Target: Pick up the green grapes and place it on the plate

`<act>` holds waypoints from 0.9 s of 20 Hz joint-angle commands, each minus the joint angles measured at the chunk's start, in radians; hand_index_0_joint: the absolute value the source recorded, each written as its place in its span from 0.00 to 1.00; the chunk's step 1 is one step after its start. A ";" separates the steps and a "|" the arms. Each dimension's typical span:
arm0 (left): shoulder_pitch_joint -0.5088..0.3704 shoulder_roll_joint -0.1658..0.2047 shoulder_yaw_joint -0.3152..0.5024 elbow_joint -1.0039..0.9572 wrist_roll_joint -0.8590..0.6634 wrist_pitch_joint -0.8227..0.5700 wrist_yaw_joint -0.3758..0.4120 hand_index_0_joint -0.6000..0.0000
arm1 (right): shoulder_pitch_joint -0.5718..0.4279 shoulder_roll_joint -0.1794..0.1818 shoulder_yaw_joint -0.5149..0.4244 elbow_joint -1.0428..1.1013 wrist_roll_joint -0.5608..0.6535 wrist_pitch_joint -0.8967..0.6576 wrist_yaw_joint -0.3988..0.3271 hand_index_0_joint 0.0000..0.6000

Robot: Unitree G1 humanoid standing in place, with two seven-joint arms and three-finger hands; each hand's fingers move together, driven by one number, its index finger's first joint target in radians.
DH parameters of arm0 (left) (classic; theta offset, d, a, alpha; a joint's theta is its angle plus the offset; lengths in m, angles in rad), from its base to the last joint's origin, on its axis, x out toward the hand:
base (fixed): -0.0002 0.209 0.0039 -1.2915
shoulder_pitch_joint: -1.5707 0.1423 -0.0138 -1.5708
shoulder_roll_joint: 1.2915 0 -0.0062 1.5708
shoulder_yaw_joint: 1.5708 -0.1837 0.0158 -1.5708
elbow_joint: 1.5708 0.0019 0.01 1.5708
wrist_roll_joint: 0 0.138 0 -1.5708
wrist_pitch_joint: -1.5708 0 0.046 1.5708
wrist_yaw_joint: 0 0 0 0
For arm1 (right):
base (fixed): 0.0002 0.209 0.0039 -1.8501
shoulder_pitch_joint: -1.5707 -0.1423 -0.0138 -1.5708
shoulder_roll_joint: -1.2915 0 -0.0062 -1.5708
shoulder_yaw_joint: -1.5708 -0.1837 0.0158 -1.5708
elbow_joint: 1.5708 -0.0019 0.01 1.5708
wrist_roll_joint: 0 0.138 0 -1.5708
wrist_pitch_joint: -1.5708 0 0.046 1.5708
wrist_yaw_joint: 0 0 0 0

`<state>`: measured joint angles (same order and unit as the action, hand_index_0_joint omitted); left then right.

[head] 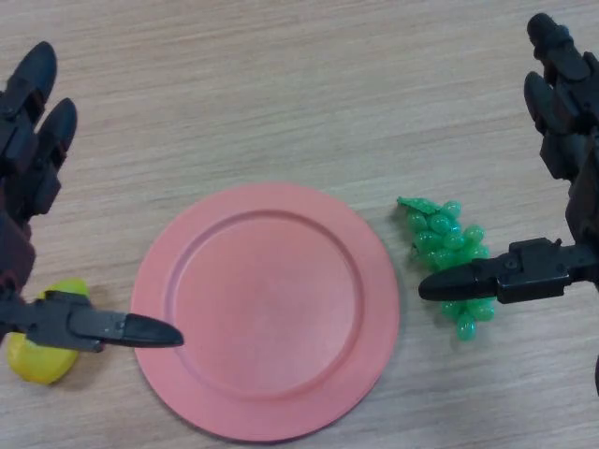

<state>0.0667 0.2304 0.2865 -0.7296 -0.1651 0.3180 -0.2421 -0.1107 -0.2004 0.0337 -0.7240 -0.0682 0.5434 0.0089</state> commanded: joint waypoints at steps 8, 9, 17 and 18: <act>-0.020 0.038 0.052 -0.051 0.019 -0.126 0.011 1.00 | -0.025 -0.007 -0.011 -0.019 -0.031 -0.161 -0.035 0.00; -0.024 0.040 0.058 -0.058 0.007 -0.112 0.015 1.00 | -0.010 -0.005 -0.004 0.001 -0.044 -0.190 -0.035 0.00; -0.016 0.040 0.076 -0.058 -0.020 -0.130 0.008 1.00 | 0.006 0.002 -0.002 0.388 -0.136 -0.433 -0.077 0.00; -0.015 0.040 0.078 -0.058 -0.023 -0.132 0.006 1.00 | -0.002 0.002 -0.003 0.425 -0.134 -0.454 -0.078 0.00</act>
<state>0.0683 0.2344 0.2962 -0.7305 -0.1490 0.3181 -0.2425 -0.0764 -0.1899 0.0758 -0.2094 -0.1960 0.2457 -0.0233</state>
